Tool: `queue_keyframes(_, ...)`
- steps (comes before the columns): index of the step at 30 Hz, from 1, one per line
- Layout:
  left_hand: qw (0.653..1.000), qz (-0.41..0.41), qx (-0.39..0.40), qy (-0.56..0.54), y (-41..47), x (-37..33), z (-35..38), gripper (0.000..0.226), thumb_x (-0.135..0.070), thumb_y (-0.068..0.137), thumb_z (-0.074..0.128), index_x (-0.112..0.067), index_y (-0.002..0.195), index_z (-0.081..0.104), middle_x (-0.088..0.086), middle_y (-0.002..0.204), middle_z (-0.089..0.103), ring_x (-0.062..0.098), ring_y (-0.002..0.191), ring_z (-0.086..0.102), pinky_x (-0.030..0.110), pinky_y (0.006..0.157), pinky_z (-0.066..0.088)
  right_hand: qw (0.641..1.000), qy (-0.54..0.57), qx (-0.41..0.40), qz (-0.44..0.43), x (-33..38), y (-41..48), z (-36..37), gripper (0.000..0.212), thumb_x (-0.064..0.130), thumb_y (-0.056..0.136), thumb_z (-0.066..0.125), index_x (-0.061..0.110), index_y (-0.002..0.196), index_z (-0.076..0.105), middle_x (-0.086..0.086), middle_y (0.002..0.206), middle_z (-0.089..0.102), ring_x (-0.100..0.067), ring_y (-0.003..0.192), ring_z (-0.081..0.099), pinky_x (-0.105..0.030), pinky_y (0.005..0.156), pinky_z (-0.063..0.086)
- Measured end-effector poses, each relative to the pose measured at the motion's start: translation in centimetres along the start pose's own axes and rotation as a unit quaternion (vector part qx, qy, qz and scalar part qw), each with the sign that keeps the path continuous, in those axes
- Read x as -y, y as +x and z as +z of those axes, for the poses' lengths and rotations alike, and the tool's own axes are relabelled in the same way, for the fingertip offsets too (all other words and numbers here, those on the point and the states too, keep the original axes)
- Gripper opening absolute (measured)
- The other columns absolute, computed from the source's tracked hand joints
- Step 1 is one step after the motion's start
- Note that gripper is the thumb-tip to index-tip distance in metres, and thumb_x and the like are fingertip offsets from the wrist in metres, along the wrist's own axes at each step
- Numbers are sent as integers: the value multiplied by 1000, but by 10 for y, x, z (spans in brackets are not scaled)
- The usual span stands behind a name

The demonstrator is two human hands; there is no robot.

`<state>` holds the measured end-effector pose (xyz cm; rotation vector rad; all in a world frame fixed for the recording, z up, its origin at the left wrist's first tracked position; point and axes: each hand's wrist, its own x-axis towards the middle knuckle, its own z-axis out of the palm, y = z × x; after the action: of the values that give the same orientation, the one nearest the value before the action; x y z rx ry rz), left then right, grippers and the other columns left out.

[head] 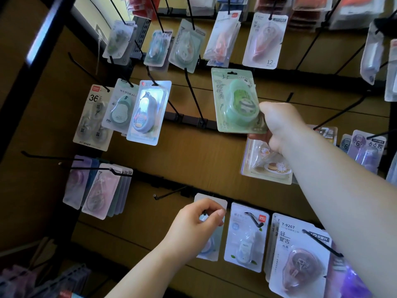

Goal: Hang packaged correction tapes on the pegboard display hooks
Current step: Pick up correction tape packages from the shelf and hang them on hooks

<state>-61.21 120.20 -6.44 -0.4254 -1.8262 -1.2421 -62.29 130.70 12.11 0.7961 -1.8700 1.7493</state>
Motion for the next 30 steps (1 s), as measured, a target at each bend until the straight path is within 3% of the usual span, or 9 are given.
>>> queue_keyframes(4, 1000, -2, -2, -2, 0, 1, 0, 21, -26, 90, 50, -39, 73, 51, -16, 73, 58, 0, 72, 58, 7, 64, 44, 1000, -21, 4, -7, 6, -3, -5, 20, 9, 90, 41, 11, 88, 60, -3, 78, 57, -16, 58, 57, -13, 29, 40)
queue_keyframes(8, 1000, -8, 0, -5, 0, 2, 0, 21, -25, 90, 50, -39, 74, 52, -16, 73, 59, 3, 76, 59, 8, 68, 46, 978, -175, -35, -112, 3, -3, -12, 22, 11, 92, 40, 8, 84, 61, -7, 93, 57, -17, 57, 54, -19, 29, 44)
queue_keyframes(11, 1000, -3, 0, -2, 0, 2, -1, 21, -26, 90, 50, -39, 73, 52, -16, 72, 59, -5, 71, 57, 4, 62, 43, 974, -189, -31, -120, 4, -2, -13, 25, 13, 93, 41, 1, 91, 62, -7, 96, 57, -17, 56, 54, -23, 34, 49)
queue_keyframes(15, 1000, -4, -3, -6, 0, 2, -1, 22, -25, 90, 51, -39, 73, 52, -15, 73, 59, -1, 71, 58, 7, 62, 44, 987, -130, -8, -95, 7, -5, -11, 30, 12, 94, 40, 15, 68, 55, -10, 100, 58, -19, 61, 55, -15, 29, 44)
queue_keyframes(17, 1000, -3, -5, -10, 0, 1, -1, 22, -24, 90, 50, -38, 73, 51, -16, 73, 58, 2, 73, 57, 6, 62, 44, 986, -120, -5, -114, 7, -6, -11, 30, 14, 94, 41, 16, 69, 56, -14, 100, 61, -23, 72, 58, -17, 38, 49)
queue_keyframes(21, 1000, -5, -5, -9, 0, 1, 0, 22, -25, 90, 50, -38, 73, 51, -17, 73, 58, 1, 75, 57, 6, 66, 44, 980, -130, -32, -148, 9, -7, -11, 26, 17, 94, 42, 8, 85, 65, -11, 95, 64, -27, 95, 60, -38, 77, 53)
queue_keyframes(24, 1000, -10, -6, -11, 0, 2, 0, 21, -26, 90, 50, -39, 73, 52, -17, 74, 59, 2, 78, 58, 8, 68, 46, 984, -123, -43, -124, 9, -5, -12, 27, 13, 92, 40, 14, 71, 57, -8, 89, 59, -24, 83, 57, -33, 64, 54)
queue_keyframes(26, 1000, -8, -6, -8, 0, 2, 0, 22, -25, 90, 51, -39, 73, 51, -17, 73, 58, 1, 77, 58, 6, 66, 45, 989, -106, -34, -100, 8, -5, -12, 29, 10, 91, 39, 15, 68, 55, -8, 92, 58, -22, 69, 57, -22, 41, 51)
queue_keyframes(30, 1000, -2, -7, -9, 0, 2, 0, 21, -25, 89, 51, -39, 73, 51, -17, 72, 59, 0, 73, 58, 4, 63, 44, 995, -80, -12, -63, 7, -7, -11, 24, 8, 92, 37, 5, 93, 62, -5, 84, 57, -20, 58, 55, -15, 29, 43)
